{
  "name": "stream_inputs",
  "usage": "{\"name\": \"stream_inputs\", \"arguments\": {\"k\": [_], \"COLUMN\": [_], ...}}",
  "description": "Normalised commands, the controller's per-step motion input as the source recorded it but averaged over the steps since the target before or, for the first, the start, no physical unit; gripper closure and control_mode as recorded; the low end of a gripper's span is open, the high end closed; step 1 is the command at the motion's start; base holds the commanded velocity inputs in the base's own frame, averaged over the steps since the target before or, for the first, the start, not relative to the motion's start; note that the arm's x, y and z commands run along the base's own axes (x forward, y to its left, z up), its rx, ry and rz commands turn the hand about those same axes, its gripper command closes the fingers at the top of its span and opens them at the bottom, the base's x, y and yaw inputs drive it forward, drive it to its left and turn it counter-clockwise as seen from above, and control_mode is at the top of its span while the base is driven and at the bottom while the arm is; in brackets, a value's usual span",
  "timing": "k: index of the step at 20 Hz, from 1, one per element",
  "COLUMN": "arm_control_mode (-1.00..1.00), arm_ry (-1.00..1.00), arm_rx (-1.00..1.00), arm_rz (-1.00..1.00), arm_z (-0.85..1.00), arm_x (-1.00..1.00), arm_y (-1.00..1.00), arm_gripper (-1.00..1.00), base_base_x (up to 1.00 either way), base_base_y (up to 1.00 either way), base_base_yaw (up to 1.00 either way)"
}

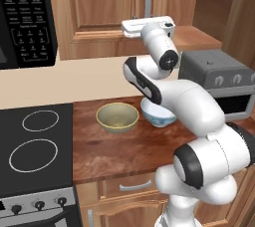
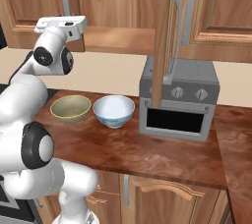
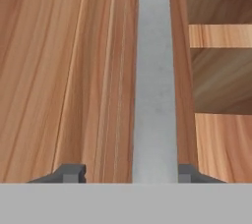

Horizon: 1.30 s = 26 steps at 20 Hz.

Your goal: Open the cabinet. Pick the bowls from the counter and place them in the cabinet. Then close the cabinet.

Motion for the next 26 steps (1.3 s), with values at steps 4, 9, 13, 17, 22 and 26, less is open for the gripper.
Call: {"name": "stream_inputs", "arguments": {"k": [4, 9, 13, 17, 22, 26], "arm_control_mode": [-1.00, -1.00, -1.00, -1.00, -1.00, -1.00], "arm_ry": [0.17, 0.38, 0.31, 0.24, 0.21, 0.15], "arm_rx": [0.00, 0.10, 0.13, 0.12, 0.03, -0.02], "arm_rz": [0.00, 0.10, 0.17, 0.19, 0.08, 0.00], "arm_z": [0.00, 0.00, 0.00, 0.00, 0.00, 0.00], "arm_x": [0.74, 0.99, 1.00, 1.00, 1.00, 0.26], "arm_y": [-0.01, -0.28, -0.54, -0.53, -0.10, 0.48], "arm_gripper": [1.00, 1.00, 1.00, 1.00, 1.00, 1.00], "base_base_x": [0.00, 0.00, 0.00, 0.00, 0.00, 0.00], "base_base_y": [0.00, 0.00, 0.00, 0.00, 0.00, 0.00], "base_base_yaw": [0.00, 0.00, 0.00, 0.00, 0.00, 0.00]}}
